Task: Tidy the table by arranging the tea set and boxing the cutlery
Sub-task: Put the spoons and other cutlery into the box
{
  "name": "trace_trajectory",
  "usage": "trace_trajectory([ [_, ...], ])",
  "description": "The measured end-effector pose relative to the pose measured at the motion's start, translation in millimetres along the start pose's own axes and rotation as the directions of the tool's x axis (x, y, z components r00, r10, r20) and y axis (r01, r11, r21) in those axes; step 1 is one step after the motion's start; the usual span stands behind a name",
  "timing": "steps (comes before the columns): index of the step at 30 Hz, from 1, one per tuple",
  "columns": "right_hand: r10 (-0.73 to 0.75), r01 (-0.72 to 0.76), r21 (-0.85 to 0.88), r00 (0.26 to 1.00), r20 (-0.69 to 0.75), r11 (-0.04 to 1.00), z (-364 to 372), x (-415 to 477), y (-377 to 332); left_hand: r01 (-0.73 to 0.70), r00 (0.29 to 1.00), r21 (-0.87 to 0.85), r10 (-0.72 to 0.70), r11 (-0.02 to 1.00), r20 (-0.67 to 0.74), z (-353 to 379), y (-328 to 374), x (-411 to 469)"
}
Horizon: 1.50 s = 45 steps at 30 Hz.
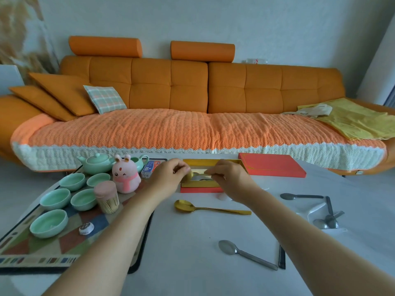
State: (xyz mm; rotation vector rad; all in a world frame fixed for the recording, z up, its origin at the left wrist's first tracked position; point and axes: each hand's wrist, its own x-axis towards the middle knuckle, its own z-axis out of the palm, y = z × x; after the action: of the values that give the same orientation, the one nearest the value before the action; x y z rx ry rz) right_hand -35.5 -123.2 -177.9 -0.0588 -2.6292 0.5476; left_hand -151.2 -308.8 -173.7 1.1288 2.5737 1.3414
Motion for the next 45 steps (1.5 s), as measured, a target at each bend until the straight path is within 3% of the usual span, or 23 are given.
trace_trajectory([
  [5,0.120,-0.120,-0.009,0.992,-0.029,0.993,4,18,25,-0.072,0.989,0.158,0.091,0.985,-0.114,15,-11,17],
  [10,0.264,-0.253,-0.108,0.960,0.098,0.961,9,35,44,-0.200,0.978,0.356,0.207,0.913,0.021,29,-20,29],
  [14,0.309,-0.285,-0.143,0.931,0.192,0.948,17,48,51,-0.247,0.967,0.445,0.190,0.861,0.168,37,-27,31],
  [19,0.351,-0.320,-0.151,0.894,0.280,0.935,19,54,54,-0.283,0.958,0.544,0.202,0.790,0.204,38,-28,34],
  [24,0.296,-0.275,-0.113,0.921,0.253,0.955,12,44,48,-0.287,0.957,0.555,0.210,0.781,0.200,40,-28,31],
  [31,0.091,-0.073,-0.123,0.984,0.153,0.990,4,21,28,-0.404,0.908,0.506,0.402,0.762,0.119,38,-11,15],
  [36,0.090,-0.047,-0.199,0.972,0.216,0.979,1,4,16,-0.378,0.924,0.457,0.359,0.805,0.132,40,-3,1],
  [45,0.067,-0.018,-0.185,0.963,0.260,0.982,-5,-21,6,-0.327,0.945,0.416,0.289,0.848,0.153,31,6,-20],
])
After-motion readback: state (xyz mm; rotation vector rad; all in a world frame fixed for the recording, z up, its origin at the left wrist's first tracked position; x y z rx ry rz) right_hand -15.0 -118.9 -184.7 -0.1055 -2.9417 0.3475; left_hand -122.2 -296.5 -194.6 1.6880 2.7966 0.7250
